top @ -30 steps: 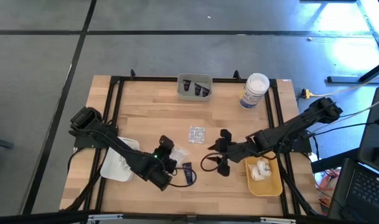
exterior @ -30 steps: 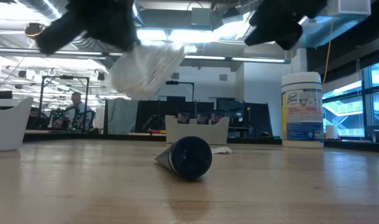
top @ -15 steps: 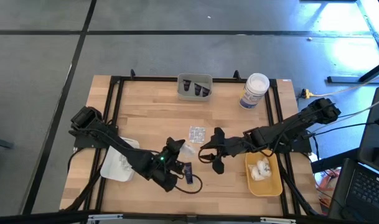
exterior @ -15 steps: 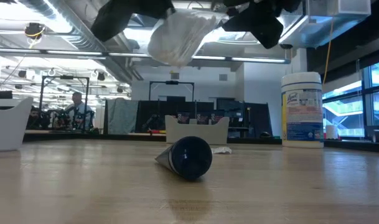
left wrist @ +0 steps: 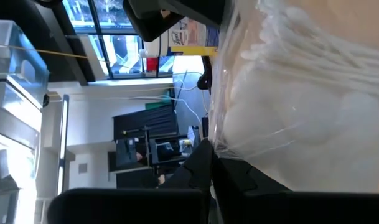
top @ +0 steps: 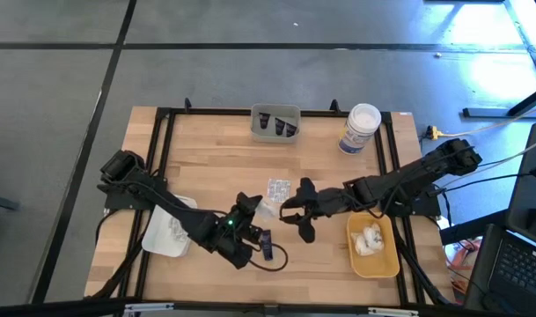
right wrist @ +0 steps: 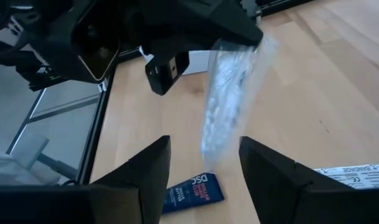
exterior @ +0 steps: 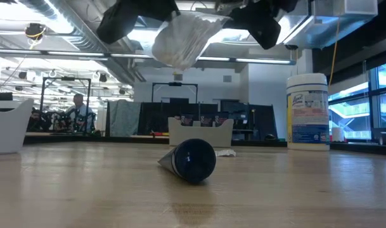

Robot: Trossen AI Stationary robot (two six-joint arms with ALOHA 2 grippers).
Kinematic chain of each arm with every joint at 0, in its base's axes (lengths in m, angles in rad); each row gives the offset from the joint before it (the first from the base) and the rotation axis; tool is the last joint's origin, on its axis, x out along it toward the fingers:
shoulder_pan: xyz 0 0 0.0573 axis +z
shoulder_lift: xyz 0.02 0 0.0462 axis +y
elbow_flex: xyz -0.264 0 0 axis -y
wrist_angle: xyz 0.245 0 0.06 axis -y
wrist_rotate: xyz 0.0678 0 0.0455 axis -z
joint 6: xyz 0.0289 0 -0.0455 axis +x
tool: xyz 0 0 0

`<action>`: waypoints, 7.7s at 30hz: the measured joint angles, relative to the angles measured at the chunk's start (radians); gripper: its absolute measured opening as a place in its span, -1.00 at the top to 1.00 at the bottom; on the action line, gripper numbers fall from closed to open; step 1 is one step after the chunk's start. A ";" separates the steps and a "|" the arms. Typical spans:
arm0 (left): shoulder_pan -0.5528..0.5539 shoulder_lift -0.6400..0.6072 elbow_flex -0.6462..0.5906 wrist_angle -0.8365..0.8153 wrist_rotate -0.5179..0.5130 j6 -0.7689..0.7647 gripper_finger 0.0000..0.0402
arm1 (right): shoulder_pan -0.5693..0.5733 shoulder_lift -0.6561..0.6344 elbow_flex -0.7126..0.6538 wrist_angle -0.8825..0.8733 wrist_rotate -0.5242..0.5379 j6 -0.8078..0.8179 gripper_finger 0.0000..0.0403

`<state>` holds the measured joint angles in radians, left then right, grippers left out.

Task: Pick & Place Travel size toiletries
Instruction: Put the cotton pack into the yellow bin, then put the shave cream into the gray bin

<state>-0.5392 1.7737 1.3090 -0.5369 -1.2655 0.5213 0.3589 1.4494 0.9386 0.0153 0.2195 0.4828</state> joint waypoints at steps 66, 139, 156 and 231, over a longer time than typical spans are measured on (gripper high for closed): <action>-0.010 -0.017 0.000 -0.085 0.099 -0.097 0.37 | -0.003 0.000 0.000 -0.020 -0.091 -0.019 0.98; -0.009 -0.243 -0.049 -0.352 0.475 -0.604 0.43 | 0.963 -0.232 0.000 -0.990 0.111 1.257 0.99; -0.009 -0.243 -0.049 -0.353 0.475 -0.604 0.43 | 1.039 -0.190 0.000 -1.052 0.021 1.456 0.99; -0.005 -0.242 -0.049 -0.269 0.755 -0.632 0.43 | 0.466 -0.190 0.000 -0.502 0.451 0.496 -0.17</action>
<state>-0.5440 1.5315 1.2598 -0.8062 -0.5109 -0.1111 0.8254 1.2591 0.9386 -0.4866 0.6704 0.9788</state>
